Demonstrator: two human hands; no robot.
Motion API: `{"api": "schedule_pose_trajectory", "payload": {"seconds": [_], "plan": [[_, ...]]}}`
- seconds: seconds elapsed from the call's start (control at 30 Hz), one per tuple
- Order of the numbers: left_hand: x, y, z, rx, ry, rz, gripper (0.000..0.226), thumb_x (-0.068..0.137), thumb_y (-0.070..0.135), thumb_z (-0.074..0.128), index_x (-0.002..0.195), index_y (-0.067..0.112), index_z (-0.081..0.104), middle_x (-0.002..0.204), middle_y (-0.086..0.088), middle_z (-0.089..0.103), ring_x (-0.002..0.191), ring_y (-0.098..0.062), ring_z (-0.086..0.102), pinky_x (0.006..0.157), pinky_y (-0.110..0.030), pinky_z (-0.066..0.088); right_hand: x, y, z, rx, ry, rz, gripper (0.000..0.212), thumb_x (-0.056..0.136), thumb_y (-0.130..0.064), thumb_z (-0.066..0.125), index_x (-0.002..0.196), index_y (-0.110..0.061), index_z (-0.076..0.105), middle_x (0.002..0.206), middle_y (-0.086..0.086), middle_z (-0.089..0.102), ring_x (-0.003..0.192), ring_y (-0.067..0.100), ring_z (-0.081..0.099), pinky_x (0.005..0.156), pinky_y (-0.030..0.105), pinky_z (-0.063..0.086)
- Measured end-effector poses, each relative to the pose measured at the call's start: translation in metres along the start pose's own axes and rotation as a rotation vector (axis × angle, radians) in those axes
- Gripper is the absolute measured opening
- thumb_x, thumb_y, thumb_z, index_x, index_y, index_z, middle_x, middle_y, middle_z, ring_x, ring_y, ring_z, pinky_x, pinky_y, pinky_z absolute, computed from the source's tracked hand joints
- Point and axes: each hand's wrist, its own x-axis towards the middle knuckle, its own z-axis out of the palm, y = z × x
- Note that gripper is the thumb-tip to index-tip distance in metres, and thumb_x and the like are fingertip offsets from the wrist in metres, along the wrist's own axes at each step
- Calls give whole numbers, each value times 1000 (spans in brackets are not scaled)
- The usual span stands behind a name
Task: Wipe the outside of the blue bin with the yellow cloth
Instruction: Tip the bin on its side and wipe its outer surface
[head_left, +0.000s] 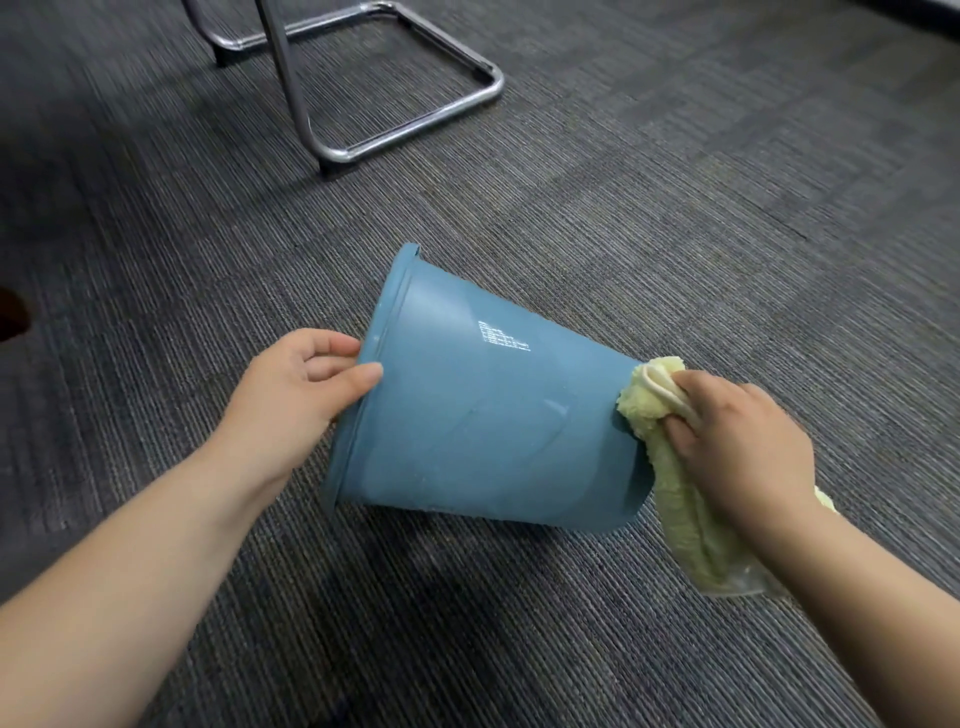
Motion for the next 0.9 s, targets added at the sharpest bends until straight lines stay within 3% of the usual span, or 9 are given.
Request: {"api": "schedule_pose_trajectory", "payload": {"seconds": [0.07, 0.13, 0.3, 0.5, 0.67, 0.83, 0.9], "plan": [[-1, -1, 5, 38, 52, 78, 21, 78, 3, 59, 81, 24, 56, 58, 16, 67, 55, 10, 59, 51, -4, 43, -1, 1, 0, 0, -7, 2, 11, 81, -22, 52, 87, -12, 52, 88, 7, 62, 80, 29, 47, 54, 32, 26], [-3, 2, 7, 118, 20, 146, 28, 78, 1, 59, 91, 26, 60, 73, 20, 65, 62, 16, 59, 58, 0, 43, -1, 3, -1, 7, -9, 18, 13, 81, -22, 53, 88, -12, 53, 88, 8, 62, 82, 31, 48, 55, 32, 27], [-5, 7, 12, 156, -129, 205, 51, 79, -5, 54, 105, 38, 48, 99, 20, 57, 76, 22, 55, 73, 2, 41, 8, -3, -21, 99, 40, 19, 20, 78, -20, 58, 96, -13, 58, 89, 15, 64, 87, 36, 52, 60, 35, 33], [-8, 10, 20, 224, -110, 221, 52, 81, 6, 57, 117, 37, 40, 97, 17, 59, 72, 21, 55, 75, 2, 41, 28, -62, -53, 263, 71, -227, 21, 76, -24, 58, 97, -25, 60, 84, -1, 62, 90, 30, 51, 63, 32, 31], [-14, 13, 27, 232, -161, 252, 50, 80, 8, 58, 115, 38, 42, 92, 20, 60, 77, 23, 54, 72, 3, 40, 35, -97, -50, 252, 44, -363, 22, 79, -27, 54, 101, -27, 56, 98, -5, 64, 86, 17, 42, 63, 29, 30], [-10, 11, 23, 166, -149, 202, 49, 81, 4, 55, 119, 33, 41, 103, 20, 56, 85, 18, 56, 82, -4, 43, 19, -109, -46, 246, -54, -537, 24, 77, -27, 57, 101, -26, 58, 96, -3, 66, 88, 22, 48, 63, 30, 31], [-9, 12, 23, 161, -157, 196, 49, 81, 6, 56, 120, 33, 41, 103, 19, 58, 86, 19, 55, 83, -5, 44, 21, -109, -47, 235, -64, -525, 24, 77, -28, 57, 102, -27, 57, 94, -4, 65, 90, 22, 49, 62, 30, 31]]}}
